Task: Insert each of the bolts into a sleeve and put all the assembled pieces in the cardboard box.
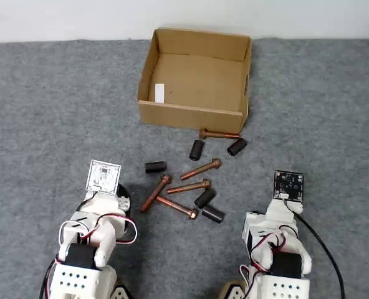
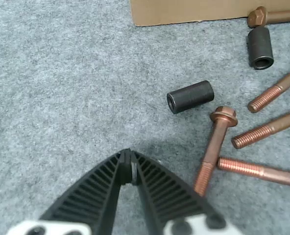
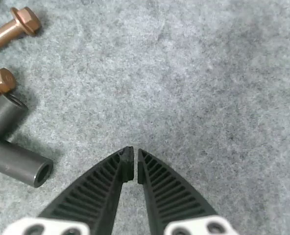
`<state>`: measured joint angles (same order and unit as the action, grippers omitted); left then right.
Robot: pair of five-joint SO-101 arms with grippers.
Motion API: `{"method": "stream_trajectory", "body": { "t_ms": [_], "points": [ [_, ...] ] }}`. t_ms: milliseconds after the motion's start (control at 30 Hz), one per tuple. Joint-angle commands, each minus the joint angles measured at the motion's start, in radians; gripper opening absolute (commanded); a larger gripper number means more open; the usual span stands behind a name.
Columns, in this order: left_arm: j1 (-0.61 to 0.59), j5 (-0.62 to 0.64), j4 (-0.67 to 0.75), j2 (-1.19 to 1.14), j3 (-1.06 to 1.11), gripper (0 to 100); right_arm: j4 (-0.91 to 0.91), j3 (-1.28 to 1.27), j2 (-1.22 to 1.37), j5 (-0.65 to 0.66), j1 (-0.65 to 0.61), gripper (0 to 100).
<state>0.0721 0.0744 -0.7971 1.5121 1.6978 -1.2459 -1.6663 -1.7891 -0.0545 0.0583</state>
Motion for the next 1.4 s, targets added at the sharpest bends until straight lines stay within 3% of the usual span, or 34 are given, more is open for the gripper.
{"method": "stream_trajectory", "body": {
  "t_ms": [0,233,667,1167,1367],
  "points": [
    [-0.006,-0.002,-0.005,0.006,-0.007,1,0.007,-0.017,-0.007,0.009,0.005,0.9],
    [-0.006,-0.002,-0.005,0.006,-0.007,1,0.007,-0.017,-0.01,0.006,-0.004,0.9],
    [-0.006,-0.002,-0.005,0.006,-0.007,1,-0.056,-0.017,-0.012,0.009,-0.203,0.9],
    [-0.006,-0.002,-0.005,0.006,-0.007,1,-0.042,-0.012,-0.018,0.012,-0.174,0.9],
    [-0.006,-0.002,-0.005,0.006,-0.007,1,0.07,0.19,-0.007,0.0,-0.17,0.8]
  ]
}}
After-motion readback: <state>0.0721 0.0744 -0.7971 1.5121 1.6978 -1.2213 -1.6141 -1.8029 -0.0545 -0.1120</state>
